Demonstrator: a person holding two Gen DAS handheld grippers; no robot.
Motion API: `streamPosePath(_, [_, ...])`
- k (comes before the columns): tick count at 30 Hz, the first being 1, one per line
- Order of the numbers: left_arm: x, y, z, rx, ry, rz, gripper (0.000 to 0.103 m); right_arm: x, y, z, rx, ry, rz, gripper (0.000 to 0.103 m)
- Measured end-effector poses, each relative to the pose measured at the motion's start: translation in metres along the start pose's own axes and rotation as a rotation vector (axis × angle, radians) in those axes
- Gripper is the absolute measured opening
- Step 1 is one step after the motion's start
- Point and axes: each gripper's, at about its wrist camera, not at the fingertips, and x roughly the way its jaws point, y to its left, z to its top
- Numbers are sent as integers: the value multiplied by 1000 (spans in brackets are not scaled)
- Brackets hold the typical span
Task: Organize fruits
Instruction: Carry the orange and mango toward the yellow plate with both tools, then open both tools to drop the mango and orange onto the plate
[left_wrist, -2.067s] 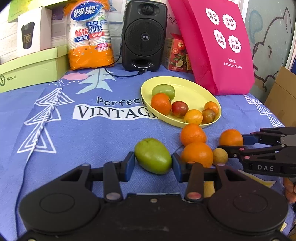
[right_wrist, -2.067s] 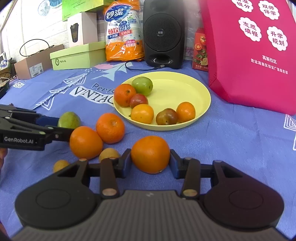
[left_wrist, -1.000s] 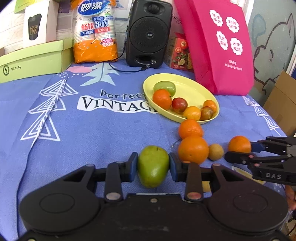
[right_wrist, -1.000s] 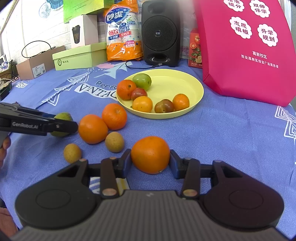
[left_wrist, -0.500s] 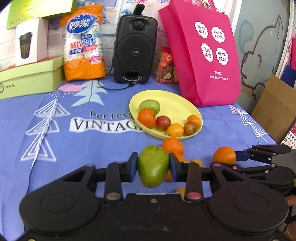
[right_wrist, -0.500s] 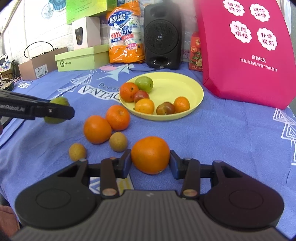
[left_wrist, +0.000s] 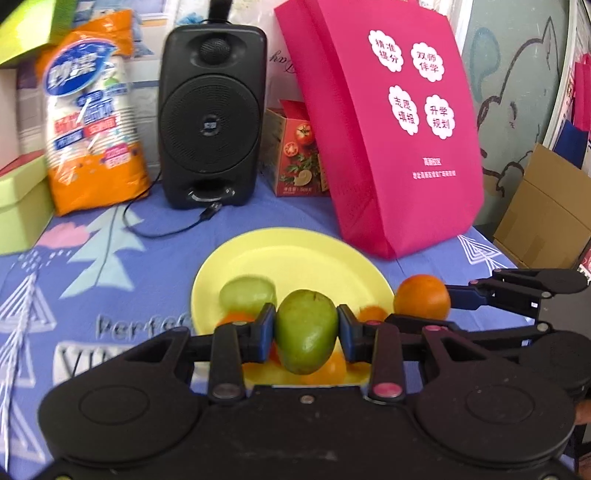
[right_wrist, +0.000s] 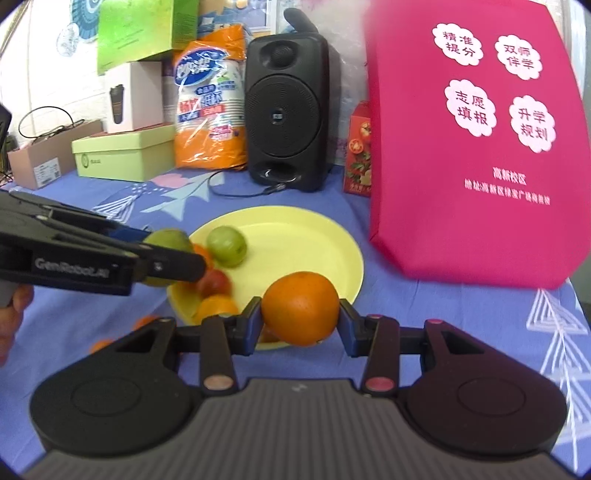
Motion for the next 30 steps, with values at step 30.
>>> streamPosePath(30, [32,21,35,-40,13,61,53,18,1,10,-31,0,35,43])
